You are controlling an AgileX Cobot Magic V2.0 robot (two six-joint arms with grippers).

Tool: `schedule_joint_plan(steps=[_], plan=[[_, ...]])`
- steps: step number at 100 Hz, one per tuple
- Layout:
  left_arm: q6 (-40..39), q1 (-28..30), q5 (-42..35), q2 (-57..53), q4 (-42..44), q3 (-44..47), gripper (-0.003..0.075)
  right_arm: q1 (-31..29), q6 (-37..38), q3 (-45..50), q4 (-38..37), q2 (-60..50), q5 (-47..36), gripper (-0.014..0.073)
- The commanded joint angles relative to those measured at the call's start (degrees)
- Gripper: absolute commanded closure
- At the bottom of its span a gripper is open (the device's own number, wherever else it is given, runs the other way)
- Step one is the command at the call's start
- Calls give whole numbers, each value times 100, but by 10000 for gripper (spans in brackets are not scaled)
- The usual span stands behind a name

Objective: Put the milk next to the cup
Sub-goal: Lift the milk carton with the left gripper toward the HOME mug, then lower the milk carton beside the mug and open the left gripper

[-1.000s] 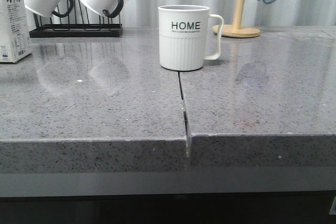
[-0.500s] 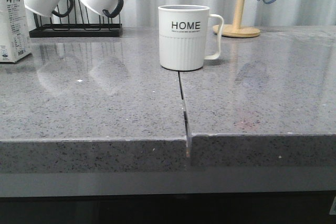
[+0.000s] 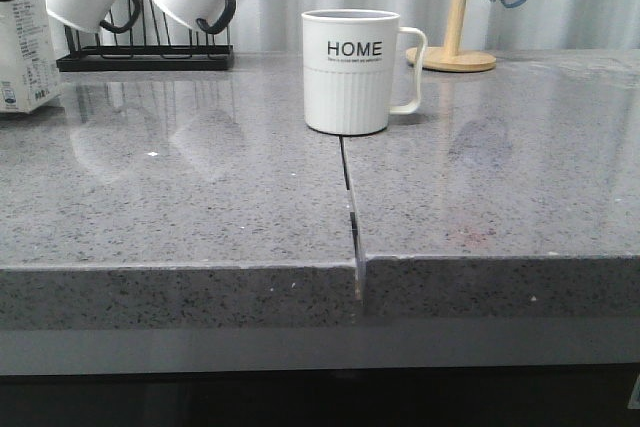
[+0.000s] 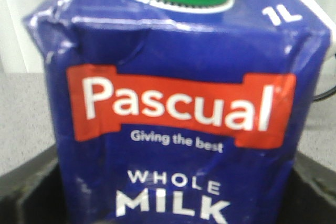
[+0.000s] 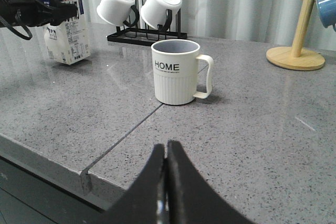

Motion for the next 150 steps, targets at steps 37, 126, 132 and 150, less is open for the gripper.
schedule_joint_plan(steps=[37, 126, 132, 150], plan=[[12, -628, -249, -835, -380, -4, 600, -9, -34, -151, -45, 50, -473, 661], [2397, -3264, -273, -104, -3163, -894, 600, -9, -34, -151, -45, 50, -473, 661], [2397, -3320, -273, -21, -3172, -963, 600, -9, -34, -151, -45, 50, -473, 661], [2397, -3404, -273, 102, -3339, -1010, 600, -9, -34, -151, -45, 50, -473, 661]])
